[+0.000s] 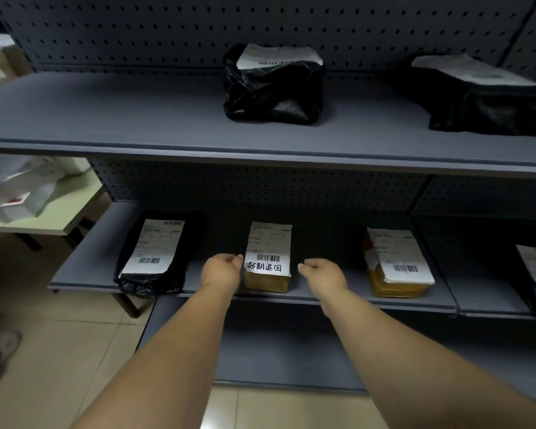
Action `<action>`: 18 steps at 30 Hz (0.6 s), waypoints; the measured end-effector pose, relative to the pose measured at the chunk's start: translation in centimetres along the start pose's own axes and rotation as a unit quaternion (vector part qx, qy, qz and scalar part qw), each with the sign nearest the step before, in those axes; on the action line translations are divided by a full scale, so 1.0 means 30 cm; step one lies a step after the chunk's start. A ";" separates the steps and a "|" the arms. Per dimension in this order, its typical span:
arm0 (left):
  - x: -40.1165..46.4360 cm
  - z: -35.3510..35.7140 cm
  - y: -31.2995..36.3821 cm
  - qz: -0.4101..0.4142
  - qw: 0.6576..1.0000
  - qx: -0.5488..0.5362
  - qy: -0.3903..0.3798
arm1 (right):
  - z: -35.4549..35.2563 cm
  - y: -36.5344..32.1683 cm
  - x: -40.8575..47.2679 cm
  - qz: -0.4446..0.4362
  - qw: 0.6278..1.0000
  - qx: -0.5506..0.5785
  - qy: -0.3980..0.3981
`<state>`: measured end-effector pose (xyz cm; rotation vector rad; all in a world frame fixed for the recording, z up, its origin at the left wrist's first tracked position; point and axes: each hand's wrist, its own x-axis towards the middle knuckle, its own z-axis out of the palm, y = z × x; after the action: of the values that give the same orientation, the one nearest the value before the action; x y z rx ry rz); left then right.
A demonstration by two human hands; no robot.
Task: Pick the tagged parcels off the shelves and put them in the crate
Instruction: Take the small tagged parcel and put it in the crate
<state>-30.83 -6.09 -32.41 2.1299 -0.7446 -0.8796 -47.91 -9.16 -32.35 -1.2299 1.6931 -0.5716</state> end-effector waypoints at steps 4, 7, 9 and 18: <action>0.067 0.024 -0.018 -0.021 0.997 -0.074 -0.032 | 0.049 -0.011 0.047 0.047 0.993 0.097 -0.037; 0.113 0.042 -0.030 -0.038 0.987 -0.140 -0.064 | 0.078 -0.013 0.081 0.084 0.985 0.144 -0.041; 0.134 0.054 -0.036 -0.065 0.974 -0.193 -0.097 | 0.091 -0.009 0.099 0.116 0.977 0.176 -0.037; 0.179 0.084 -0.043 -0.093 0.958 -0.221 -0.156 | 0.121 0.016 0.146 0.129 0.949 0.278 -0.079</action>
<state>-29.22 -10.15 -36.64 1.6988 -0.4443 -1.3653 -45.22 -12.42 -36.17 -0.6205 1.3943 -0.7066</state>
